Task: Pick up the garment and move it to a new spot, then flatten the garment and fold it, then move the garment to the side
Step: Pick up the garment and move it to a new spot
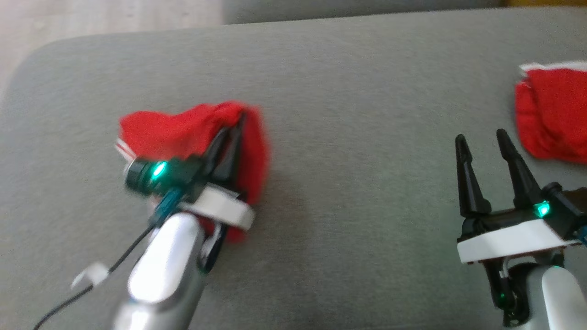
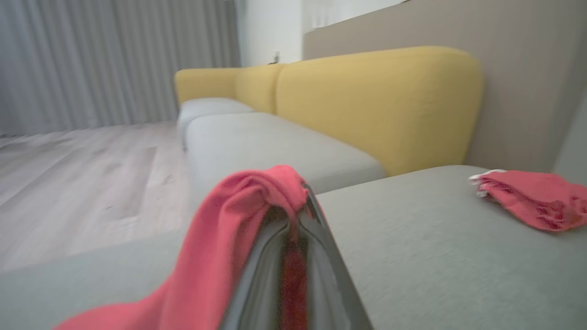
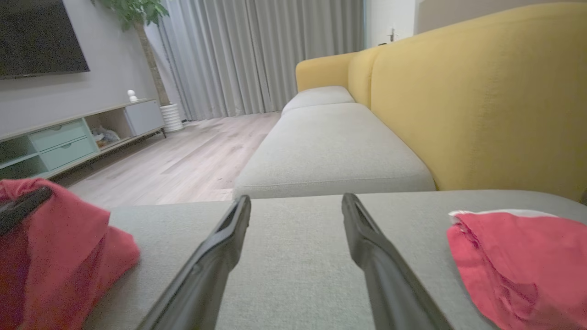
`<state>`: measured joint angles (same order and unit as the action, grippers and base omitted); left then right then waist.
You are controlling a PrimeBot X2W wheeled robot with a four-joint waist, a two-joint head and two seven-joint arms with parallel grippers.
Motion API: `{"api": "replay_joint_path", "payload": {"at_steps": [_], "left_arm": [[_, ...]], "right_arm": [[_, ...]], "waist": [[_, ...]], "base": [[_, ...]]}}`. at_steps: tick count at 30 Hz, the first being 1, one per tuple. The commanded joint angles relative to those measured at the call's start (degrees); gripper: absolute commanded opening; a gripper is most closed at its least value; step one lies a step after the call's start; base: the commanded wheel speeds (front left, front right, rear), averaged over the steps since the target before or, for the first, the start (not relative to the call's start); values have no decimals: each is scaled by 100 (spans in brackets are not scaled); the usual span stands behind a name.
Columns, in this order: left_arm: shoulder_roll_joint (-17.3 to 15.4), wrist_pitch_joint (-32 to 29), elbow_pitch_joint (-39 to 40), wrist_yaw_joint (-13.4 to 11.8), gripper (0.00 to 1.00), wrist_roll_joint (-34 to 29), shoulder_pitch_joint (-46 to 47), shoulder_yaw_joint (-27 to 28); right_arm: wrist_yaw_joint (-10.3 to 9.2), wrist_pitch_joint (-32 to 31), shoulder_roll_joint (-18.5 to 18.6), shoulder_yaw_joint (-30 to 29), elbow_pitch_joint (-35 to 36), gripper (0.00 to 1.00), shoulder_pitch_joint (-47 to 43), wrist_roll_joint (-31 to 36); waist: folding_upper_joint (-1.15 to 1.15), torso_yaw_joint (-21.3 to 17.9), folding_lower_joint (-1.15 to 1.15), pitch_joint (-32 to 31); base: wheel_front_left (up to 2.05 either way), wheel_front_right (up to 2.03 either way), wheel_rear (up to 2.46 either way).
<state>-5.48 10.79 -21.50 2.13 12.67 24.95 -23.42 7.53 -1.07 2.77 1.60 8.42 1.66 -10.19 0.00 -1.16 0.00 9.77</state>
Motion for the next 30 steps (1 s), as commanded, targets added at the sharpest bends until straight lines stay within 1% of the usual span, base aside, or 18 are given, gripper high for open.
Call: {"api": "replay_joint_path", "payload": {"at_steps": [1, 4, 8, 13, 15, 16, 17, 18, 21, 24, 26, 27, 28, 29, 30], "left_arm": [[-1, 20, 169, 59, 0, -80, 473, 49], [117, -4, 72, 196, 0, -123, 697, -315], [199, -72, -240, 298, 0, -78, 661, -762], [239, -99, -710, 359, 0, 115, 443, -1134], [243, -85, -771, 371, 0, 159, 406, -1199], [247, -50, -804, 381, 16, 187, 379, -1263], [249, 8, -814, 386, 96, 210, 351, -1310], [250, 63, -812, 380, 100, 224, 320, -1346], [239, 228, -692, 280, 100, 199, 198, -1374], [85, 338, -452, 112, 100, 151, 19, -1273], [-66, 381, -233, -35, 100, 178, -118, -1087], [-228, 402, -28, -188, 100, 282, -256, -797], [-228, 402, -28, -188, 100, 282, -256, -797], [-394, 413, 162, -357, 100, 367, -358, -474], [-464, 415, 269, -432, 100, 403, -398, -312]], "right_arm": [[-4, 75, 11, 107, 177, 100, 97, -68], [-4, 130, 11, 45, 142, 100, 71, -109], [-4, 200, 11, 37, 57, 100, 56, -171], [-4, 254, 11, 0, -17, 100, 52, -203], [-4, 258, 11, -2, -37, 100, 52, -206], [-4, 259, 11, 0, -54, 100, 52, -205], [-4, 259, 11, 1, -70, 100, 48, -205], [-4, 254, 11, -3, -82, 100, 38, -200], [-4, 241, 11, -18, -110, 100, -2, -199], [-4, 199, 11, 3, -115, 100, -29, -182], [-4, 170, 11, 12, -105, 100, -40, -165], [-4, 137, 11, -9, -89, 100, -58, -148], [-4, 137, 11, -9, -89, 100, -58, -148], [-4, 113, 11, -37, -65, 100, -72, -140], [-4, 102, 11, -50, -56, 100, -79, -135]], "waist": [[0, -362, 0, 150], [0, -540, 0, 234], [0, -660, 0, 267], [0, -585, 0, 224], [0, -540, 0, 196], [0, -488, 0, 171], [0, -429, 0, 135], [0, -360, 0, 100], [0, -119, 0, -22], [0, 112, 0, -130], [0, 260, 0, -186], [0, 408, 0, -226], [0, 408, 0, -226], [0, 546, 0, -240], [0, 609, 0, -247]], "base": [[0, 0, 0], [0, 0, 0], [0, 0, 0], [0, 0, 0], [0, 0, 0], [0, 0, 0], [0, 0, 0], [0, 0, 0], [0, 0, 0], [0, 0, 0], [0, 0, 0], [0, 0, 0], [0, 0, 0], [0, 0, 0], [0, 0, 0]]}}
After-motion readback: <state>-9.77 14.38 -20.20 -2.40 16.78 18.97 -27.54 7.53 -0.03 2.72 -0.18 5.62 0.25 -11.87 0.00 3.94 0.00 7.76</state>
